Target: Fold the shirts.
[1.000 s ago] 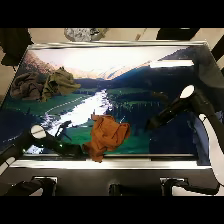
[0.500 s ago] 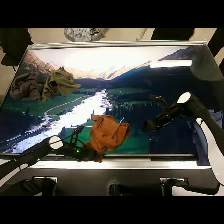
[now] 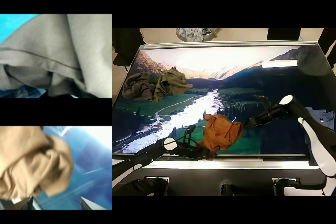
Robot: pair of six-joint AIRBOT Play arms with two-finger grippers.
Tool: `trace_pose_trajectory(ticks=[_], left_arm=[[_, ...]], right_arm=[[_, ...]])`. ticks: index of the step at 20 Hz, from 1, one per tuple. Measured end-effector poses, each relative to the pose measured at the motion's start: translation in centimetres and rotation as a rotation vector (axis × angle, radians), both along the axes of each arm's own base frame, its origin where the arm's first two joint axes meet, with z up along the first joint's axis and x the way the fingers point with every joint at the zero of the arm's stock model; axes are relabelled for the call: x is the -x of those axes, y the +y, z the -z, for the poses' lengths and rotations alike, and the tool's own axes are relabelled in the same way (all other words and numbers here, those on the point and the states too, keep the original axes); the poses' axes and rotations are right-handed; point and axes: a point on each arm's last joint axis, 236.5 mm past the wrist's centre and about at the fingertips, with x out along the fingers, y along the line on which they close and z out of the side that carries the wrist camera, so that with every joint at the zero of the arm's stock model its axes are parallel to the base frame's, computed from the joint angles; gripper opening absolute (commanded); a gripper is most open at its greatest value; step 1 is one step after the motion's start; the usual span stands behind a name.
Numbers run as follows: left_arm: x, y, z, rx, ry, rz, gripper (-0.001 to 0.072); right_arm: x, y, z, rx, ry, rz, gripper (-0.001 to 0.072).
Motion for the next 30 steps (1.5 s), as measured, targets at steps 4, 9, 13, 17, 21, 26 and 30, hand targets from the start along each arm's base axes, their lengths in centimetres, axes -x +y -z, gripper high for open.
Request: trace_pose_trajectory(ticks=[4,9,13,17,21,26,30], left_arm=[[-0.1,-0.1,-0.7,0.013,-0.021,0.005,0.0035],[-0.3,-0.2,-1.5,0.024,-0.041,0.011,0.0034],[-3.8,0.4,-5.7,-0.013,-0.24,0.083,0.0033],[-12.1,6.6,-18.3,-0.183,-0.622,0.0,0.0033],[-15.8,15.0,-36.8,-0.261,-1.021,-0.274,0.0033],[-12.8,19.7,-49.9,-0.283,-1.29,-0.437,0.0033],[-10.4,21.9,-52.6,-0.328,-1.337,-0.489,0.0034]], right_arm=[[-1.4,2.5,1.5,-0.037,0.014,0.074,0.0599],[-2.0,3.8,1.6,-0.088,0.029,0.097,0.0044],[-4.4,3.0,-3.2,-0.121,-0.147,0.031,0.0044],[-10.1,-1.8,-15.8,-0.065,-0.547,0.088,0.0044],[-10.6,-7.4,-32.6,0.028,-0.976,0.249,0.0044],[-4.2,-11.5,-45.1,0.206,-1.321,0.396,0.0044],[1.2,-15.2,-49.0,0.405,-1.428,0.512,0.0045]])
